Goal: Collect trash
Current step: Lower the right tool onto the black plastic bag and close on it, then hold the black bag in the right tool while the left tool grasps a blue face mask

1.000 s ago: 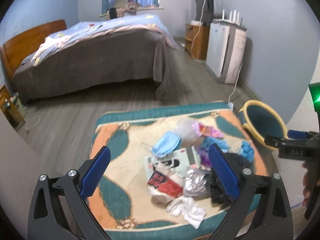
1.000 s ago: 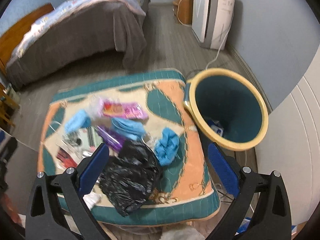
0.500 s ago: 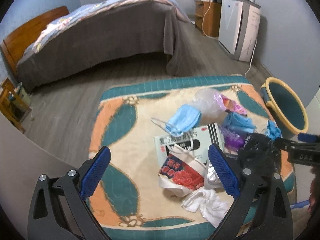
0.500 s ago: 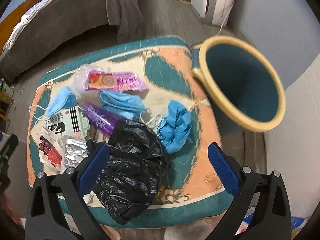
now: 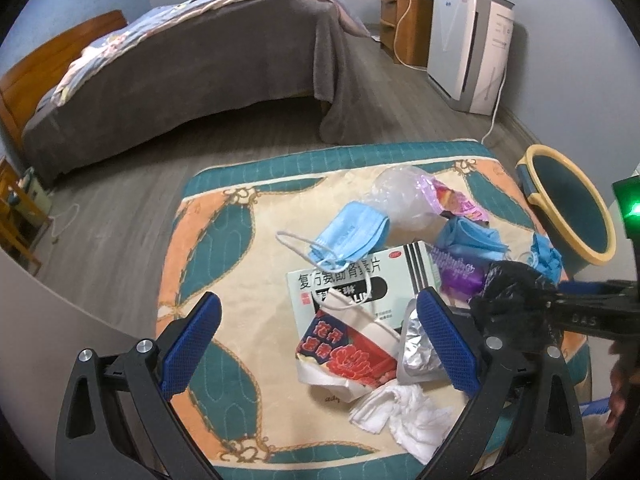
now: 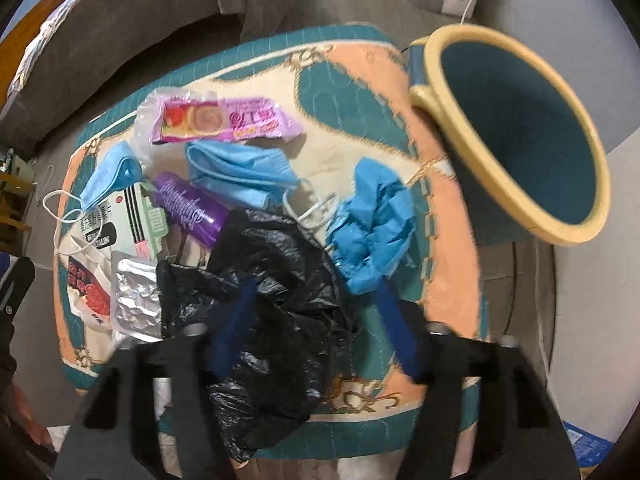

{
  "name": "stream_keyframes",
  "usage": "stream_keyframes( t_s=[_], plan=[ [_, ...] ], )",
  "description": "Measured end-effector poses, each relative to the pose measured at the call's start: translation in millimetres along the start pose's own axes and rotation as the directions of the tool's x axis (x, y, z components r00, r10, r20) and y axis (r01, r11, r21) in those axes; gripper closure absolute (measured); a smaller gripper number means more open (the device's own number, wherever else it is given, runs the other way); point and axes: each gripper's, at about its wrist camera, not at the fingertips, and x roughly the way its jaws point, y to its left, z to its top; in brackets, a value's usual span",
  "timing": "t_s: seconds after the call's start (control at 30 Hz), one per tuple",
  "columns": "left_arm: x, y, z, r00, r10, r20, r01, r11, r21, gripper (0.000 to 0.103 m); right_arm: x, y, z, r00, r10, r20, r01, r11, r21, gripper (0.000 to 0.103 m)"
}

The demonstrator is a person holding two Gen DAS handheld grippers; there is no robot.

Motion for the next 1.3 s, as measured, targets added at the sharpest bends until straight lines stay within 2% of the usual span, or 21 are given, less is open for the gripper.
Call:
stream_keyframes(
  t_s=[0.03, 0.07, 0.1, 0.2, 0.27, 0.33, 0.43, 0.57, 0.63, 0.73, 0.83, 1.0, 1.17, 1.2, 1.27, 1.3],
  plan=[
    [0, 0, 0, 1.0, 0.0, 0.001, 0.0, 1.0, 0.0, 0.006, 1, -1, 0, 1.0, 0.021, -0.006, -0.021, 1.0, 0.01, 0.079],
    [0, 1, 1, 1.0, 0.0, 0.002, 0.0, 1.0, 0.0, 0.006, 0, -1, 1, 1.0, 0.03, -0.006, -0.03, 0.999, 0.016, 0.083],
    [-1, 1, 1, 1.0, 0.001, 0.004, -0.001, 1.0, -0.001, 0.006, -1, -2, 1, 0.999, 0.039, -0.003, -0.039, 0.999, 0.021, 0.087],
    [-4, 8, 3, 1.0, 0.0, 0.01, 0.0, 1.0, -0.025, 0.006, -17, 4, 3, 0.999, 0.047, 0.015, -0.047, 0.999, -0.003, 0.09],
    [-7, 14, 5, 1.0, -0.009, 0.016, 0.01, 0.999, -0.048, 0.006, -35, 15, 6, 0.998, 0.048, 0.033, -0.046, 0.997, -0.061, 0.095],
    [-12, 18, 13, 1.0, -0.007, 0.026, 0.008, 0.999, -0.038, 0.006, -56, 25, 10, 0.997, 0.043, 0.07, -0.034, 0.991, -0.13, 0.095],
    [-22, 20, 34, 0.998, 0.011, 0.057, -0.013, 0.999, 0.036, 0.006, -95, 34, 23, 0.988, 0.04, 0.152, -0.005, 0.975, -0.224, 0.095],
    [-29, 29, 61, 0.994, -0.003, 0.106, -0.005, 0.998, 0.07, 0.006, -128, 32, 45, 0.961, 0.03, 0.274, 0.05, 0.959, -0.279, 0.095],
    [-22, 32, 67, 0.994, 0.005, 0.106, -0.014, 0.997, 0.079, 0.006, -131, 25, 54, 0.948, 0.048, 0.315, 0.035, 0.967, -0.254, 0.095],
    [2, 38, 61, 0.998, -0.029, 0.058, 0.027, 0.999, 0.039, 0.006, -122, 14, 67, 0.949, 0.067, 0.308, -0.002, 0.978, -0.209, 0.095],
    [33, 34, 57, 0.996, -0.086, -0.037, 0.087, 0.996, 0.007, 0.008, -108, 6, 77, 0.955, 0.034, 0.293, 0.029, 0.978, -0.208, 0.095],
    [68, 14, 59, 0.994, -0.087, -0.073, 0.093, 0.992, 0.087, 0.008, -97, -1, 87, 0.961, 0.088, 0.262, -0.046, 0.986, -0.162, 0.095],
    [98, 5, 64, 0.986, -0.122, -0.113, 0.132, 0.987, 0.086, 0.01, -93, 9, 85, 0.964, 0.087, 0.252, -0.032, 0.976, -0.216, 0.095],
    [104, 2, 64, 0.983, -0.131, -0.13, 0.144, 0.985, 0.095, 0.011, -93, 8, 85, 0.965, 0.088, 0.248, -0.033, 0.976, -0.217, 0.095],
    [111, -2, 62, 0.976, -0.15, -0.158, 0.167, 0.981, 0.101, 0.024, -92, 5, 85, 0.966, 0.09, 0.242, -0.038, 0.976, -0.214, 0.095],
    [114, -3, 60, 0.973, -0.155, -0.172, 0.174, 0.98, 0.101, 0.026, -92, 4, 85, 0.967, 0.09, 0.24, -0.038, 0.977, -0.212, 0.095]
  ],
)
